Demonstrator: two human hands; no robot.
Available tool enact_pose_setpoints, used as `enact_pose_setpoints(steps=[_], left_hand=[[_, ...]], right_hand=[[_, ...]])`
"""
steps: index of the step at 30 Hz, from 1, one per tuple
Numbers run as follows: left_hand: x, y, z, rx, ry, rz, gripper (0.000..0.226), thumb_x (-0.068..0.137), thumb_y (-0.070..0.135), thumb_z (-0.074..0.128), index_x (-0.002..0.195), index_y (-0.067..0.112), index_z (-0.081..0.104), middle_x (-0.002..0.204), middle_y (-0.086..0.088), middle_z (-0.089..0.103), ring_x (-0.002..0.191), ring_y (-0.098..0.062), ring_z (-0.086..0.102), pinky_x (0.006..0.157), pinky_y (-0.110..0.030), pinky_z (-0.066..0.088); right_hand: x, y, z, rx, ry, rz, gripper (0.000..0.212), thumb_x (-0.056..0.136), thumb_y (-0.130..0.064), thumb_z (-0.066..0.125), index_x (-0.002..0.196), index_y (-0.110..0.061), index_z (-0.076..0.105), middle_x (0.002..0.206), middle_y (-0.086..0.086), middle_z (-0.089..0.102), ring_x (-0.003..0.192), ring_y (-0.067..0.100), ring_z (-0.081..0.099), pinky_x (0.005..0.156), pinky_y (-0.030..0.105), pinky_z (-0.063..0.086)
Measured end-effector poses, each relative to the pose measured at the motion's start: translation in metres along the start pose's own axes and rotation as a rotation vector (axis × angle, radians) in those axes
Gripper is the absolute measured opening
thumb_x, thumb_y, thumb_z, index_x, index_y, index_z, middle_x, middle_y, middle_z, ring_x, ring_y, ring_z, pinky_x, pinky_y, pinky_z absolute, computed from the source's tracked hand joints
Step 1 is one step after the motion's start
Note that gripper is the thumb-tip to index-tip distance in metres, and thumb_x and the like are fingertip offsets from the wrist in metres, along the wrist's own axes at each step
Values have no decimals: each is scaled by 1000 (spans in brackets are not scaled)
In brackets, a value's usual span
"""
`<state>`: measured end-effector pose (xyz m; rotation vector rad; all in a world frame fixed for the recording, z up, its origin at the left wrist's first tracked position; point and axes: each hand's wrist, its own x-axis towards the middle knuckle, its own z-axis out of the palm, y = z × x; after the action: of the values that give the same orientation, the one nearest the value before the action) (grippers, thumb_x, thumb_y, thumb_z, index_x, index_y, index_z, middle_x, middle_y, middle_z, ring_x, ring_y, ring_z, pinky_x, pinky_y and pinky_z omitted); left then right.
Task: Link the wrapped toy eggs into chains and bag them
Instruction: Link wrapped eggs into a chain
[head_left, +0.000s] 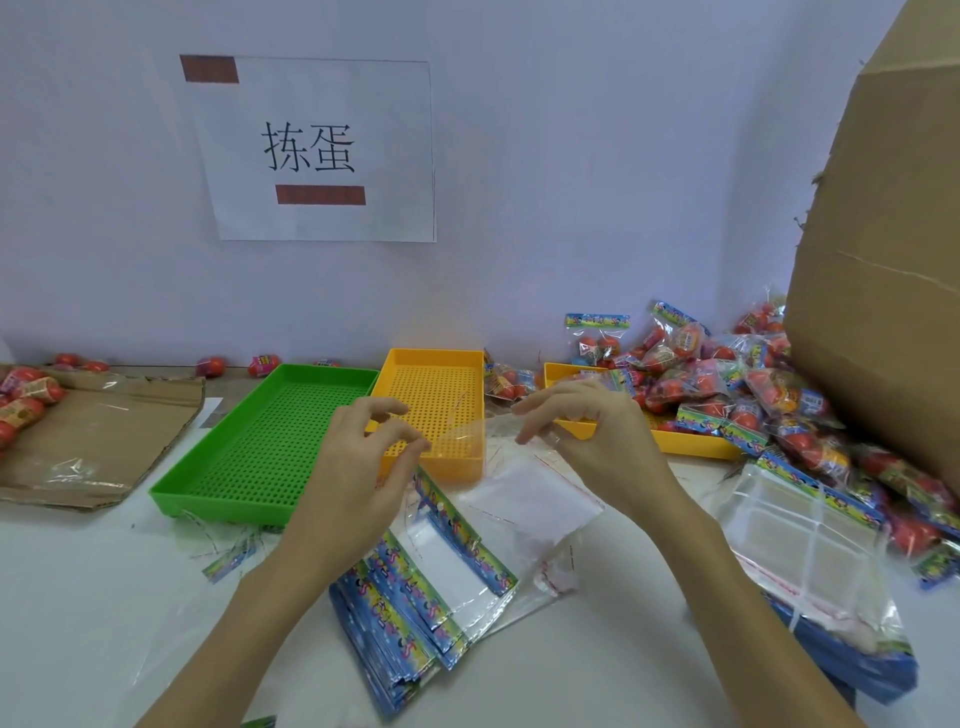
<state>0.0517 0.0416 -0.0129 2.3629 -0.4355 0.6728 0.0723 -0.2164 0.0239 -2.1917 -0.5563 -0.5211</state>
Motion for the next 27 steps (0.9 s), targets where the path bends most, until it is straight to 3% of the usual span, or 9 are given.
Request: enact_pose_setpoints(steps=[3, 5, 8, 11, 13, 15, 18, 22, 27], left_hand=[[0, 7, -2, -194, -92, -97, 45, 97, 51, 52, 131, 25, 67, 130, 20, 59, 122, 1, 52, 103, -32, 44], [-1, 13, -2, -367, -186, -208, 59, 86, 62, 60, 138, 36, 59, 130, 25, 64, 120, 6, 57, 101, -29, 49], [0, 18, 2, -614, -227, -326, 60, 75, 47, 81, 131, 34, 62, 107, 9, 79, 97, -5, 72, 83, -23, 57], [-1, 19, 2, -770, -153, -371, 48, 73, 31, 89, 118, 32, 72, 88, -8, 77, 67, -15, 58, 68, -25, 48], [-1, 18, 1, -814, -106, -400, 39, 72, 28, 90, 110, 29, 77, 81, -20, 71, 68, -17, 60, 70, -25, 49], [-2, 17, 0, -796, -80, -408, 35, 73, 27, 89, 106, 24, 78, 79, -16, 75, 73, -20, 72, 69, -20, 54], [-1, 19, 1, -765, -97, -396, 23, 83, 15, 85, 104, 15, 78, 81, -11, 80, 82, -25, 79, 74, -23, 61], [-1, 22, 2, -770, -147, -364, 13, 89, 6, 78, 102, 10, 78, 83, -11, 81, 81, -27, 79, 76, -26, 62], [-3, 23, 1, -725, -163, -295, 20, 84, 10, 84, 103, 11, 76, 84, -9, 80, 73, -28, 79, 75, -32, 63]], right_hand=[[0, -4, 3, 110, -100, -4, 24, 91, -12, 74, 79, -31, 82, 111, -25, 73, 119, 3, 58, 104, 36, 45], [-1, -9, 5, 212, -161, -17, 24, 91, -9, 74, 80, -28, 83, 116, -23, 72, 122, 2, 58, 104, 36, 47], [-2, -14, 5, 336, -220, -33, 25, 92, 0, 70, 85, -20, 84, 125, -16, 71, 128, 6, 58, 105, 32, 49], [-1, -17, 2, 348, -174, -46, 33, 97, 10, 59, 100, -13, 82, 132, -5, 68, 127, 6, 59, 99, 21, 51], [0, -17, 2, 410, -50, 16, 43, 101, 14, 45, 115, -10, 77, 128, 2, 70, 115, 12, 69, 90, 26, 58], [1, -17, 1, 576, 37, 142, 37, 108, 1, 41, 125, -13, 70, 119, 3, 74, 100, 20, 75, 84, 33, 62], [1, -20, 1, 602, 33, 203, 25, 105, -24, 56, 127, -20, 69, 109, 2, 77, 97, 17, 74, 78, 28, 60], [1, -21, 11, 424, 164, 98, 22, 98, -21, 69, 119, -19, 70, 108, -5, 76, 103, 11, 72, 85, 22, 58], [0, -26, 16, 613, 22, 366, 37, 90, -48, 66, 117, -22, 68, 98, -1, 78, 90, 16, 75, 73, 24, 60]])
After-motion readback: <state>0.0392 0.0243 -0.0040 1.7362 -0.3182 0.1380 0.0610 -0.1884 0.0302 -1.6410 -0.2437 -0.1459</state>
